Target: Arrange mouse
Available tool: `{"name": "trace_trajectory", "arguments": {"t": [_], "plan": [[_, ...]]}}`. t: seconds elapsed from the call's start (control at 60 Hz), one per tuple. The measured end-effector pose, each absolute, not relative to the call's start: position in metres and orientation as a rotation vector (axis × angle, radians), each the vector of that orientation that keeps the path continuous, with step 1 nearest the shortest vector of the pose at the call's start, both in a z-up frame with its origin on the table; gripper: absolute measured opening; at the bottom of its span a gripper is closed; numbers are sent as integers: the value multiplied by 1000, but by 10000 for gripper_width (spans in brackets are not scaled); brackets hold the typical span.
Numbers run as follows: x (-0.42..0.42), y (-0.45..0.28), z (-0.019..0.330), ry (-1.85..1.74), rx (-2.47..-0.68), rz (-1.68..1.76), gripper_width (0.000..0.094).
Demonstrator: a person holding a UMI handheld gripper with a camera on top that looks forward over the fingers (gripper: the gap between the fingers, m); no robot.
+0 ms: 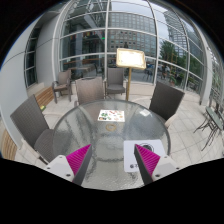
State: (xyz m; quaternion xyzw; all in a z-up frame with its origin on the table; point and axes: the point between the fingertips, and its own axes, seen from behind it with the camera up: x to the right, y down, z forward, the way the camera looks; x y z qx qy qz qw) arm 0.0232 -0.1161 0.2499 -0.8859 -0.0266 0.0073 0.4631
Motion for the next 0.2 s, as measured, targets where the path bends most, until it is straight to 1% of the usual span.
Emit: {"name": "trace_trajectory", "arguments": {"t": [0.1, 0.2], "plan": [[16, -124, 258, -75, -2162, 20, 852], [11, -128, 257, -80, -2162, 23, 851]]}}
